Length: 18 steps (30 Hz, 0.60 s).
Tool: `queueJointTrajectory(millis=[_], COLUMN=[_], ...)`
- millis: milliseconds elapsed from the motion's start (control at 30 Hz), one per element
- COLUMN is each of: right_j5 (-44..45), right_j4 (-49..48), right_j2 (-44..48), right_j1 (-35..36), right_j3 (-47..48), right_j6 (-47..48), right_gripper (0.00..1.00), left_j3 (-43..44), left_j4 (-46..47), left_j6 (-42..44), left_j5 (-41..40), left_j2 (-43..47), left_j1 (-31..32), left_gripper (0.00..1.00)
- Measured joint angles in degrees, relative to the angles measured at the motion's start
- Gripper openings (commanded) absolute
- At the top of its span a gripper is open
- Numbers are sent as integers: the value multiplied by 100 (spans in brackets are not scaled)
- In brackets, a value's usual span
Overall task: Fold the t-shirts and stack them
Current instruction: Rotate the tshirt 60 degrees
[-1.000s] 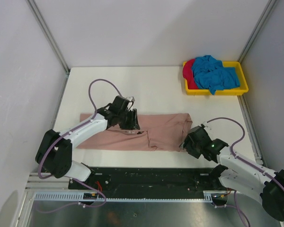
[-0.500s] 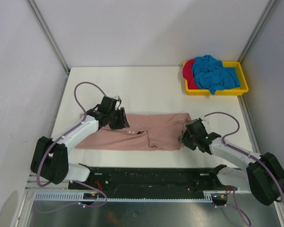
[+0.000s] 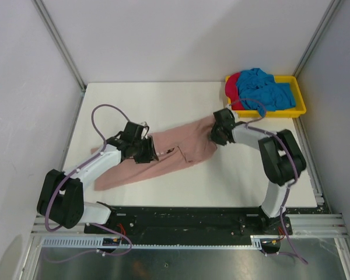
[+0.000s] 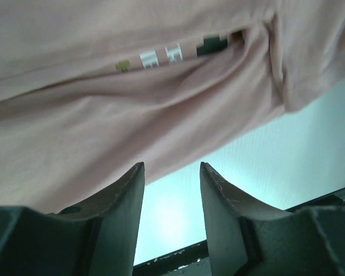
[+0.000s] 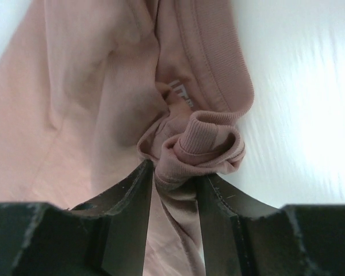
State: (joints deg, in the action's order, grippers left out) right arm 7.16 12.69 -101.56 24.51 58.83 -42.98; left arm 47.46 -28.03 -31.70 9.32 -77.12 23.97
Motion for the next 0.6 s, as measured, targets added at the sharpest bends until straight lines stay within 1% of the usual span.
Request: queueJointTrajectory(millis=[133, 233, 300, 400, 500, 600], right_j5=[-92, -68, 13, 133, 216, 291], right_j4=[271, 758, 1191, 1770, 2192, 2472], right_j2=[-1178, -2199, -2977, -3995, -4577, -4671], right_j1=[-181, -286, -345, -426, -496, -564], right_j3=[1589, 3189, 4500, 6273, 7361, 7611], right_j6=[531, 944, 1222, 1565, 1812, 1991], right_gripper=[41, 44, 47, 58, 68, 71], left_j3=[-22, -22, -22, -22, -22, -22], left_j4=[-4, -7, -7, -9, -11, -13], left_j6=[2, 0, 0, 0, 0, 0], left_j5=[9, 13, 13, 0, -15, -33], left_j2=[0, -2, -4, -37, -92, -151], left_j1=[0, 0, 0, 0, 0, -2], left_gripper=[48, 48, 48, 48, 48, 47])
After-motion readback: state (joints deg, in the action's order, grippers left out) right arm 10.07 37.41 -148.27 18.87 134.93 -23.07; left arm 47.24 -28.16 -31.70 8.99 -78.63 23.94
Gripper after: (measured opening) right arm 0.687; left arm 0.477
